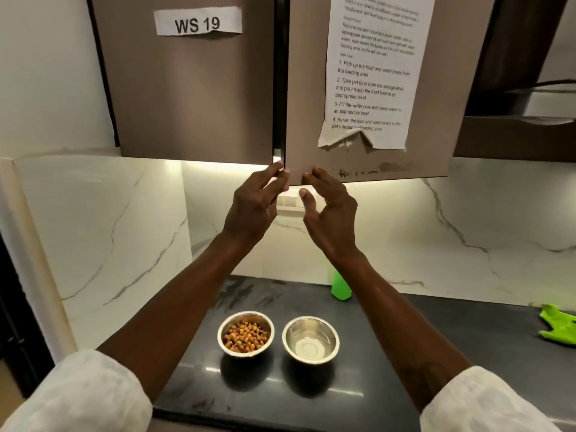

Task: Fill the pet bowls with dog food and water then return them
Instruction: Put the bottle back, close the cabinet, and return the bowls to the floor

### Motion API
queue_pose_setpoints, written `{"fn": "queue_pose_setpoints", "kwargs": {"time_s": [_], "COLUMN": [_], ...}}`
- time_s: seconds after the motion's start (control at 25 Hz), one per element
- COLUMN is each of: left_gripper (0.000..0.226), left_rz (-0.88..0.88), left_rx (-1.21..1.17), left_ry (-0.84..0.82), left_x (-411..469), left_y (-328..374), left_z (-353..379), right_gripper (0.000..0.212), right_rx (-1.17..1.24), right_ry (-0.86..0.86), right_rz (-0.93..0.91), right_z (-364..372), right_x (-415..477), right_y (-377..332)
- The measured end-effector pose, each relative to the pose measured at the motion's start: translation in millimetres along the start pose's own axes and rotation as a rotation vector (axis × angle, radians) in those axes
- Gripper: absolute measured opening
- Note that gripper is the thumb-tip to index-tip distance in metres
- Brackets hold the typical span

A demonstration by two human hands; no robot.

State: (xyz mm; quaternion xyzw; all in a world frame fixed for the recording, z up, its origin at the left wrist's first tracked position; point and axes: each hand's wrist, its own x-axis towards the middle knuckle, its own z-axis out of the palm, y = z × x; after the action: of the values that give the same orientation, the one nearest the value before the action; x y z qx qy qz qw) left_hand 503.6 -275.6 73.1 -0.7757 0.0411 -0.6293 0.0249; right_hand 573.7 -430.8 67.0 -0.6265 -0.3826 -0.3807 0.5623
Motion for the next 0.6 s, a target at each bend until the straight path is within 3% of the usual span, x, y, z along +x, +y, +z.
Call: {"fn": "queue_pose_setpoints", "kwargs": {"time_s": [0.36, 0.6], "left_gripper": [0.038, 0.050], "left_rz": [0.224, 0.148], "left_rx": [0.077, 0.201], "left_ry": [-0.057, -0.179], "left_x": [15.2, 15.6], "left_y": [-82.5, -94.7], "left_z": [61.8, 84.5], "right_gripper": [0.032, 0.032], "right_rx": [-0.042, -0.055], "right_ry": [0.034, 0.012], "right_rz": [-0.015, 0.022], "right_z": [70.0, 88.7], "right_x": [31.2, 44.1], "right_y": [48.8, 72.1]}}
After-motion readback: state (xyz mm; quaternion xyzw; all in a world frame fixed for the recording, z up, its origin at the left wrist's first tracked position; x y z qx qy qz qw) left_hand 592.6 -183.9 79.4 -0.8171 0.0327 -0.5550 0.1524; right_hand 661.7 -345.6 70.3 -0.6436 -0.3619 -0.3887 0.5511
